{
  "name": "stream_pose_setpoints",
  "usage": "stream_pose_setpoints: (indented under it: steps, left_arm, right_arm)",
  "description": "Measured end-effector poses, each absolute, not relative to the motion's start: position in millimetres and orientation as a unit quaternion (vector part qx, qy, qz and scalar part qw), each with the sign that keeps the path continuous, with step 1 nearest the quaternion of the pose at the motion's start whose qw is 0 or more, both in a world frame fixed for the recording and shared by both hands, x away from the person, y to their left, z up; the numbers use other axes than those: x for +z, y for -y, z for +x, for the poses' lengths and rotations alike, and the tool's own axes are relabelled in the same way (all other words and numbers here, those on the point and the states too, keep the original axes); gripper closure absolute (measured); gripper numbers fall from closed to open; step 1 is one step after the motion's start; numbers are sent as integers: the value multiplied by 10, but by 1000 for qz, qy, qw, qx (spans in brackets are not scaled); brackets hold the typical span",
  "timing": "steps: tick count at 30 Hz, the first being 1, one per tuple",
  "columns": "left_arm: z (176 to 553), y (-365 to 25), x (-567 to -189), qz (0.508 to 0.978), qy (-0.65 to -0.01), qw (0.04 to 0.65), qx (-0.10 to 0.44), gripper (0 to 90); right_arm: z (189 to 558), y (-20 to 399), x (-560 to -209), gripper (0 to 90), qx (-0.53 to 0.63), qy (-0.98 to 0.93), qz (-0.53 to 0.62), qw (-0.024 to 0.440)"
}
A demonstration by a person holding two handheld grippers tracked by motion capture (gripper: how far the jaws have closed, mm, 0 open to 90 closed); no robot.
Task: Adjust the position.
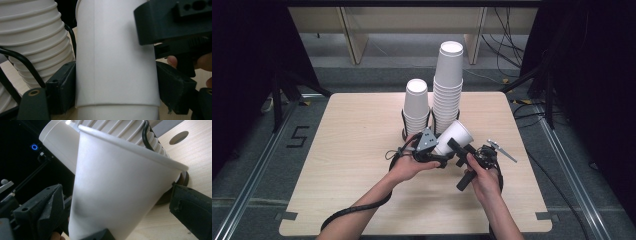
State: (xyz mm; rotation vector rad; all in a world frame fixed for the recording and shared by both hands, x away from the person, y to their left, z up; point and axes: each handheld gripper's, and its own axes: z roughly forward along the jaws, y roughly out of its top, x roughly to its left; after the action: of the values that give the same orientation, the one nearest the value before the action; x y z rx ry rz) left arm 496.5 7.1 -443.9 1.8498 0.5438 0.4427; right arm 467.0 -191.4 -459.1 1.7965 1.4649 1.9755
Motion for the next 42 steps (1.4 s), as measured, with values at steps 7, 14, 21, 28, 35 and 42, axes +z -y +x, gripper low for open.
stream_pose_setpoints:
  steps: [7, 14, 21, 28, 35, 42]
  left_arm:
    - [4947, -48, -4448, 784, -225, 548, 184, 222]
    - [4936, -40, -4452, 786, -222, 547, 184, 222]
    - [4927, -33, -4450, 787, -218, 545, 189, 222]
    - [4929, -31, -4448, 786, -221, 545, 191, 224]
    - [4928, -32, -4432, 786, -220, 544, 193, 225]
    - [4929, -38, -4421, 787, -218, 543, 195, 222]
  right_arm:
    - [4736, 1880, -4563, 15, 647, -463, 605, 33]
    - [4799, 1878, -4574, 35, 644, -455, 615, 36]
    - [4818, 1877, -4582, 73, 647, -445, 619, 29]
    - [4804, 1853, -4562, 128, 645, -438, 626, 11]
    - [4821, 1871, -4555, 144, 646, -452, 615, 28]
    - [4820, 1868, -4535, 157, 647, -458, 608, 41]
